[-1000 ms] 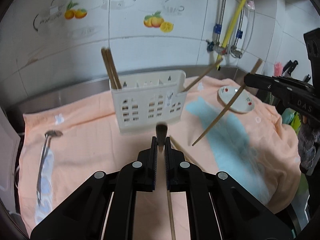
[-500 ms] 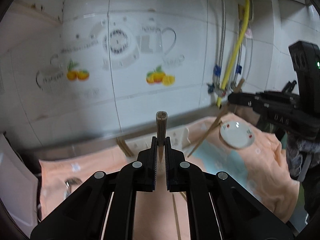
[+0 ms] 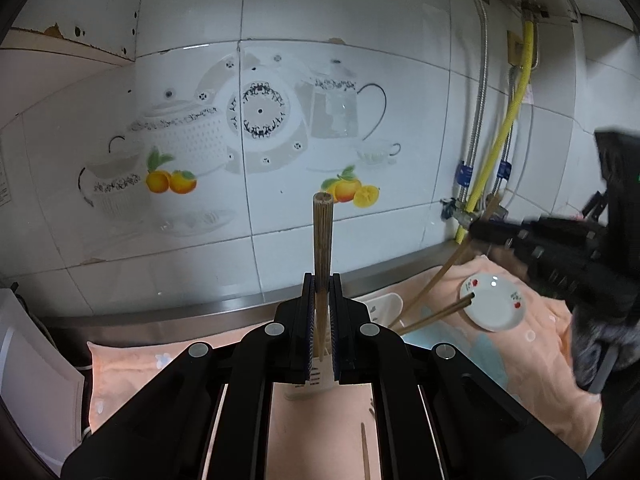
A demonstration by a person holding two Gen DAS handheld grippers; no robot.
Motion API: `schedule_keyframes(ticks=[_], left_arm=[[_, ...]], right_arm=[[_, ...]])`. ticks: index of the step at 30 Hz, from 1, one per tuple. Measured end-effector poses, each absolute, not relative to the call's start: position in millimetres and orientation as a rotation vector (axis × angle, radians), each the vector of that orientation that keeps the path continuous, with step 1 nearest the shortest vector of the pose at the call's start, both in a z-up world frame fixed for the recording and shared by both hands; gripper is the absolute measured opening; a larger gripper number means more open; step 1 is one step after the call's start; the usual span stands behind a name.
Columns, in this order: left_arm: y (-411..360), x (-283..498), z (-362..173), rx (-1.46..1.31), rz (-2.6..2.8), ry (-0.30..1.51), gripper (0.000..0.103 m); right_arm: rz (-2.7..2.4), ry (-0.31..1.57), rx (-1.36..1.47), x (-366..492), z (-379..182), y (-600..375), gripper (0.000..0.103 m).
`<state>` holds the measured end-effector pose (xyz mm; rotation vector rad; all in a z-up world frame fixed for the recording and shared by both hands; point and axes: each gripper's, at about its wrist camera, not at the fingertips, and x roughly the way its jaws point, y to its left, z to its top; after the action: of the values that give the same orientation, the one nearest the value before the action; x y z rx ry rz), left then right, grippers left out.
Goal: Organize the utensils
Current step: 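Lift and carry the left tool's chopstick into the holder while the right tool carries its own, then open both tools to release the chopsticks into the holder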
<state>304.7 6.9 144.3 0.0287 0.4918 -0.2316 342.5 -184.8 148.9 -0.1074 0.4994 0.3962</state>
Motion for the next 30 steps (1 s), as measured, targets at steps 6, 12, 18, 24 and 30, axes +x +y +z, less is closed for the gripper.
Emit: schedule_keyframes(ticks=[6,12,18,24,30], left_arm=[[9,306,154,0.027,-0.227,0.462,0.006],[16,322,140,-0.002,-0.208,0.493,0.006],[20,337,115,-0.025,-0.199,0.549,0.006],[21,346,96,-0.036,-0.196,0.591,0.006],[21,351,84,-0.034,-0.197,0.618,0.006]], right_arm=[[0.393,0.545,-0.115,353,125,-180,0.006],[0.388,0.578,-0.126,358,108,-177,0.006],[0.388,0.595,-0.111,361,99,-180,0.006],[0.385,0.599,-0.102,362,96,-182,0.007],[0.384,0.589,-0.096,360,98,-183,0.009]])
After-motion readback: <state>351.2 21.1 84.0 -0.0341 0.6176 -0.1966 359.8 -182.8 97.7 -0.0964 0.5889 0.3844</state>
